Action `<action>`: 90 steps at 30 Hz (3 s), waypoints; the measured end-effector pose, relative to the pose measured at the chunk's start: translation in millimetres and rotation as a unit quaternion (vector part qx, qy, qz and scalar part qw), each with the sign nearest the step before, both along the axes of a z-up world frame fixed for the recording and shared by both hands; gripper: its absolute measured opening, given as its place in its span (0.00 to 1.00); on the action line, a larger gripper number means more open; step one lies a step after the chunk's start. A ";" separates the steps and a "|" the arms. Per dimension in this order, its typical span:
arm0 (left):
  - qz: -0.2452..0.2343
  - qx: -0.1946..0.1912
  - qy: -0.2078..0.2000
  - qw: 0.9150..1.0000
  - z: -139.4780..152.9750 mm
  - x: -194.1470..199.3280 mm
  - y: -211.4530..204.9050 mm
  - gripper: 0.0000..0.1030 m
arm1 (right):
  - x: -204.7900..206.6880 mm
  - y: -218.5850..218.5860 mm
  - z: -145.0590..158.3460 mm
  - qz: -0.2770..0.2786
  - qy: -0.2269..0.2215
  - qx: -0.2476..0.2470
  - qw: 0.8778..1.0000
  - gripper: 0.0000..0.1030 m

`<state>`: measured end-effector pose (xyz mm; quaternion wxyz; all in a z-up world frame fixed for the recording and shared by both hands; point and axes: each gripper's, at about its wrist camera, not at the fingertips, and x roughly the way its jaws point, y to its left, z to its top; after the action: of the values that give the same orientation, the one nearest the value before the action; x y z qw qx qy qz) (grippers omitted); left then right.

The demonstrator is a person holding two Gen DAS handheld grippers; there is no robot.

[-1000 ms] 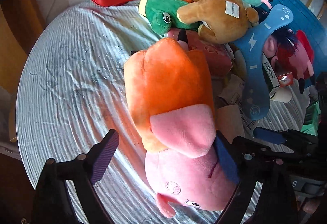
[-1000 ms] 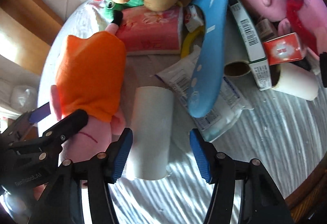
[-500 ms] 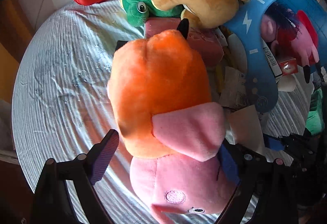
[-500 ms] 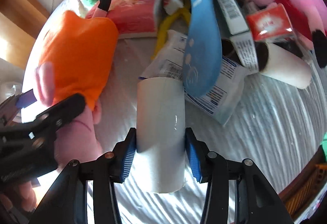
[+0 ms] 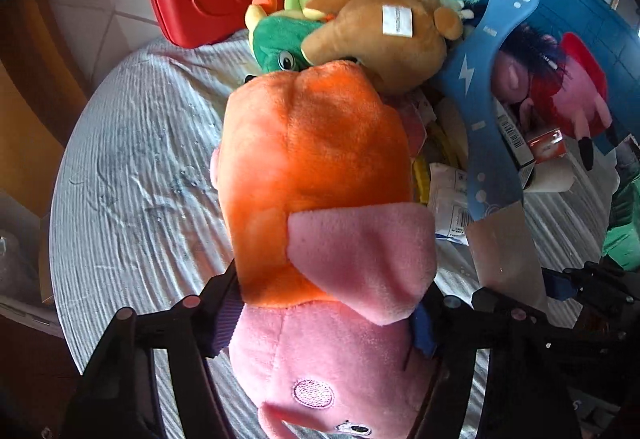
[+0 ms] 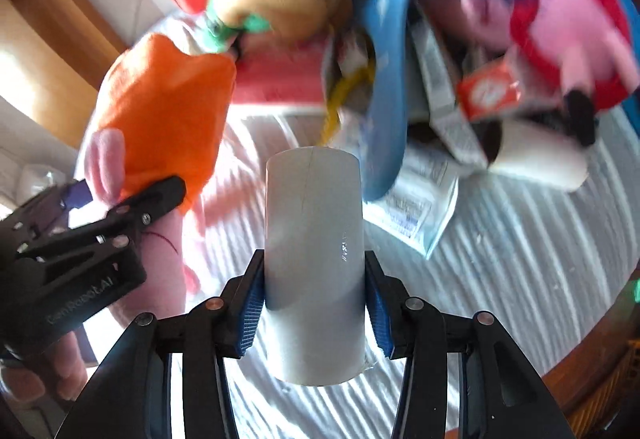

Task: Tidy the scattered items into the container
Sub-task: 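Lift the pig plush with the left tool while the right tool carries the paper roll to the crate, then lower the pig plush and paper roll into the blue crate and open both tools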

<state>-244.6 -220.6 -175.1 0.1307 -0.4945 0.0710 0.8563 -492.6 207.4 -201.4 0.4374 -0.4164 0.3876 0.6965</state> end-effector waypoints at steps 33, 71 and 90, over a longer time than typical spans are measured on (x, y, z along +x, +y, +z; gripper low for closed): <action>0.084 0.046 0.242 0.965 197.1 99.8 201.4 0.66 | 185.1 58.2 253.2 0.028 0.000 0.306 0.952 0.43; -0.013 0.074 0.127 0.989 261.3 -140.3 695.4 0.66 | 598.1 424.5 309.2 -0.137 -0.115 0.291 0.940 0.43; 0.080 -0.104 -0.224 0.966 17.7 -242.9 737.2 0.67 | 628.3 599.0 66.7 -0.055 -0.131 -0.111 0.984 0.43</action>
<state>-487.5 516.6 -157.4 0.0220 -0.6888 0.0885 0.7192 135.8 806.4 -134.7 0.4735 -0.5282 0.4239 0.5631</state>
